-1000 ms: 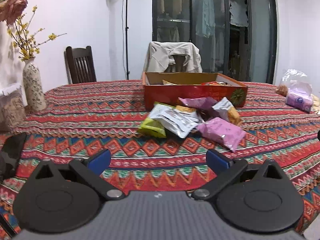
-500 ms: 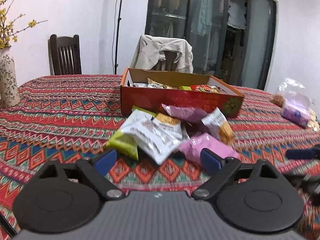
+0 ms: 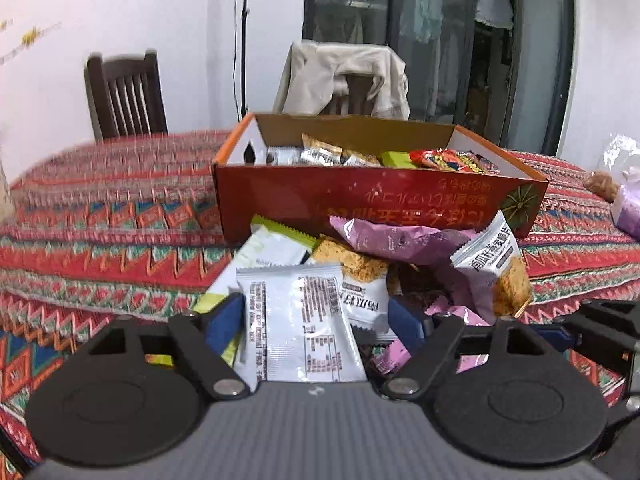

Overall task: Organize snacks
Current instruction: 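Grasp a white packet with left tool while right grasps pink packet, then lower the white and pink packets into the box and open both tools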

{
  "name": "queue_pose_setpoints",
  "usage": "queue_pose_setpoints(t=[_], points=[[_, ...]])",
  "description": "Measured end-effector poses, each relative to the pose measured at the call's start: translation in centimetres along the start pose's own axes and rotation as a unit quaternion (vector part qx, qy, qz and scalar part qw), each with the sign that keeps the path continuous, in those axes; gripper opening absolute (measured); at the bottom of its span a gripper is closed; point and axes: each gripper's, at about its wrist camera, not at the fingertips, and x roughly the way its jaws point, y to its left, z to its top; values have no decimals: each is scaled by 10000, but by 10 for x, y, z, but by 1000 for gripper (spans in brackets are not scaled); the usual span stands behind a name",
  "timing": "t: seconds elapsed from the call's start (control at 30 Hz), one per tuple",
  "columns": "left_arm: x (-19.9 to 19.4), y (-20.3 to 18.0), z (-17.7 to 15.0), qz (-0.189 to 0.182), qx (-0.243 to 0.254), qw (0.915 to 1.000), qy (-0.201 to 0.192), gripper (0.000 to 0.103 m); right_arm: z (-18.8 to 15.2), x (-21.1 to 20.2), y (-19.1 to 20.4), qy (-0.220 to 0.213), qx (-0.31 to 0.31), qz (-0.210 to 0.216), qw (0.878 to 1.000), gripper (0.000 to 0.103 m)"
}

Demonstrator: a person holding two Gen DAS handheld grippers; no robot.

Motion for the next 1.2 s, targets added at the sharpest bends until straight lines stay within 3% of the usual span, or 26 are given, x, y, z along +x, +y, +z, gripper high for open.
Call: queue_pose_setpoints(t=[0.03, 0.07, 0.17, 0.33, 0.47, 0.67, 0.9, 1.2], points=[[-1, -2, -2, -4, 131, 9999, -14, 49, 0, 2, -1, 67, 37, 72, 9999, 67], [-4, -2, -3, -53, 201, 9998, -8, 48, 0, 2, -3, 54, 99, 88, 9999, 62], [-16, 2, -7, -393, 44, 9992, 96, 42, -3, -1, -7, 60, 220, 170, 9996, 61], [-57, 1, -26, -260, 184, 9995, 40, 42, -16, -22, -6, 69, 372, 228, 9990, 61], [-95, 3, -40, -478, 164, 9987, 16, 42, -36, -54, 1, 4, 425, 192, 9989, 61], [-127, 17, -60, -432, -271, 9986, 163, 42, -70, -103, 0, -15, 627, 123, 9980, 61], [-144, 12, -60, -431, -262, 9987, 34, 42, -85, -128, -4, -55, 745, -12, 9972, 61], [-140, 16, -46, -619, -290, 9976, -61, 42, -80, -134, -7, -179, 780, -69, 9968, 61]])
